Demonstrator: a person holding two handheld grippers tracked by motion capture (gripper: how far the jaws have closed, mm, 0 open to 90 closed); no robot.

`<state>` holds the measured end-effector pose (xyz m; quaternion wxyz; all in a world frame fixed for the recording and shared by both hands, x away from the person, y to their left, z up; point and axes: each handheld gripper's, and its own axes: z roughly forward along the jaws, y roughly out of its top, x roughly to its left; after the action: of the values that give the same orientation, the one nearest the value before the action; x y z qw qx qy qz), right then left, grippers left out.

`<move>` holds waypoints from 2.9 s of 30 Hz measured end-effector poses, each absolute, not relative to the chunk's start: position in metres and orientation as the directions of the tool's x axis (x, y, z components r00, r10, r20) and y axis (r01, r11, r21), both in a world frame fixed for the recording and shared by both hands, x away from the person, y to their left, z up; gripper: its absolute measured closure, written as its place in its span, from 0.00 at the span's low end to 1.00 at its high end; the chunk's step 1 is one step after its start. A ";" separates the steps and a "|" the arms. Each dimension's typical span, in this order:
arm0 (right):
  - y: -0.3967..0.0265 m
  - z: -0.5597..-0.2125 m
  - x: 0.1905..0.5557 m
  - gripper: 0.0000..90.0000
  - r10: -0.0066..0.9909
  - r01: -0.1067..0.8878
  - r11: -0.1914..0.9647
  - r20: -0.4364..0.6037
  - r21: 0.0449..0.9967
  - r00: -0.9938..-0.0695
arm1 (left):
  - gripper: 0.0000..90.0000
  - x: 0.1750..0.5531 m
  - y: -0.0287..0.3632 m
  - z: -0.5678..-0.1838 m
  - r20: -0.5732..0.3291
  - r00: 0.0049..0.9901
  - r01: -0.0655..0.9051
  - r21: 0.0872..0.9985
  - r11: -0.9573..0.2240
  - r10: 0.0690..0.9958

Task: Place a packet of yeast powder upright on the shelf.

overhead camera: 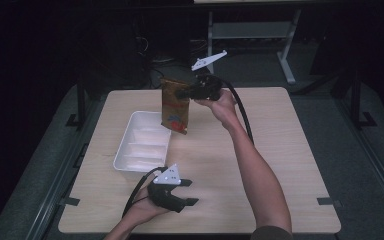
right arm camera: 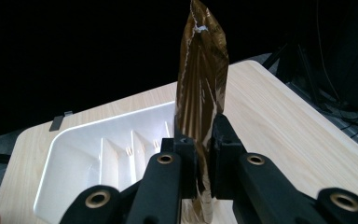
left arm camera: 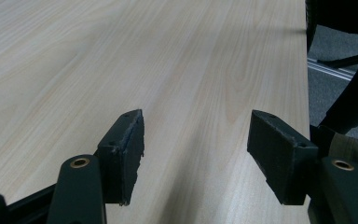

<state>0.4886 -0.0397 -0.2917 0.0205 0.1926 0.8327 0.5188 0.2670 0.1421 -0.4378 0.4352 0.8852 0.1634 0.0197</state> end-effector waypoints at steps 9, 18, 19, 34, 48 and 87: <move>-0.016 -0.290 0.503 0.92 0.339 0.292 0.379 0.162 0.878 -0.927 | 0.39 0.268 0.144 -0.438 -0.111 0.944 0.278 0.780 -0.561 0.312; 0.009 -0.300 0.515 0.92 0.338 0.286 0.411 0.146 0.866 -0.930 | 0.39 0.268 0.145 -0.438 -0.110 0.943 0.276 0.783 -0.557 0.314; 0.012 -0.302 0.516 0.92 0.338 0.289 0.411 0.150 0.865 -0.929 | 0.39 0.268 0.145 -0.438 -0.109 0.944 0.275 0.782 -0.559 0.313; 0.029 -0.323 0.525 0.91 0.355 0.325 0.383 0.187 0.865 -0.916 | 0.39 0.269 0.146 -0.437 -0.112 0.941 0.278 0.790 -0.546 0.318; 0.040 -0.337 0.528 0.91 0.336 0.349 0.385 0.223 0.854 -0.915 | 0.39 0.269 0.147 -0.435 -0.110 0.943 0.275 0.791 -0.546 0.316; 0.040 -0.376 0.534 0.78 0.349 0.462 0.321 0.351 0.827 -0.869 | 0.39 0.271 0.148 -0.434 -0.114 0.941 0.278 0.797 -0.536 0.319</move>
<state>0.5345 0.0397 -0.3758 -0.0540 0.2500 0.8109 0.5263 0.2713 0.1479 -0.4343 0.4508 0.8760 0.1703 0.0225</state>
